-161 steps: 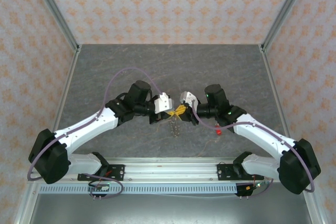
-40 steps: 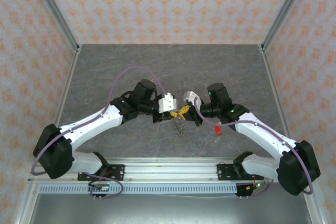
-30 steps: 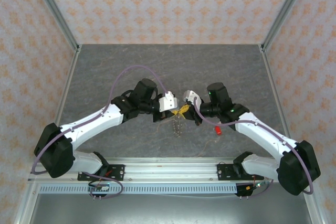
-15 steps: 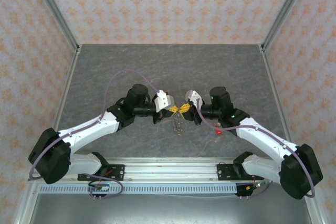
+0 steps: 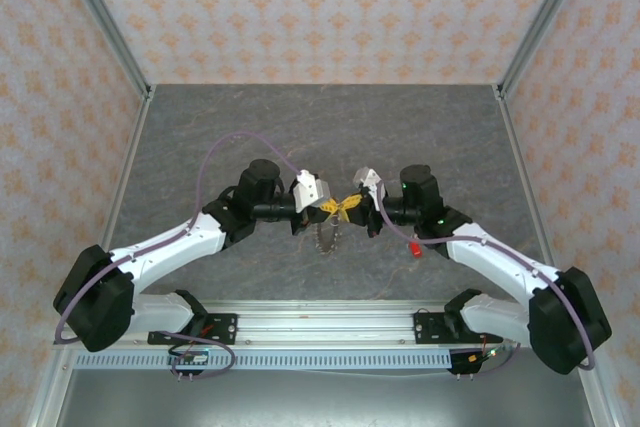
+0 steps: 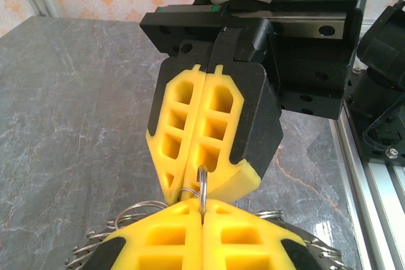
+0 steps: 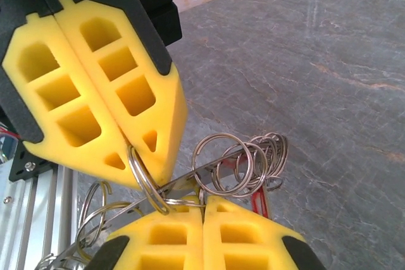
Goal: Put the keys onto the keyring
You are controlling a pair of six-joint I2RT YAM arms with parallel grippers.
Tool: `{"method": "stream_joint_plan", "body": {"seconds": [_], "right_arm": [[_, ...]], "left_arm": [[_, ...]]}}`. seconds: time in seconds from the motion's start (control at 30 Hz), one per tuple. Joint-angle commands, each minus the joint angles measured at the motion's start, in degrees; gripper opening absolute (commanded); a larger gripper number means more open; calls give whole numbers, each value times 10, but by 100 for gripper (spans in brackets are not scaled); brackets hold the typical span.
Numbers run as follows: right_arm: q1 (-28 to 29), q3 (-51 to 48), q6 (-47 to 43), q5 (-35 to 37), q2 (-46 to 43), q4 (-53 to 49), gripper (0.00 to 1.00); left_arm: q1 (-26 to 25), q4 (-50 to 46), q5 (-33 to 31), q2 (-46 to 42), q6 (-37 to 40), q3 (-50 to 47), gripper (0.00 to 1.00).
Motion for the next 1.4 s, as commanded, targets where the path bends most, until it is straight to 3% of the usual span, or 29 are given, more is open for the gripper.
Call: {"method": "stream_joint_plan", "body": {"seconds": [0.0,0.37,0.47,0.73,1.37], "right_arm": [[0,-11,31,-44,26,40,0],[-12,14,12,-57,48,13,0],[-12,18,-21,-28,33,-30,13],[-12,16,-129,5,-48,-90,18],[-4,51,-131,-42,-36,-58,20]], "left_arm": [[-3,82,35,-20,-16,4,0],[-3,30,18,-29,18,11,0],[-3,-7,1,-36,41,13,0],[-3,-42,-12,-36,64,22,0],[-4,-63,6,-24,69,39,0]]}}
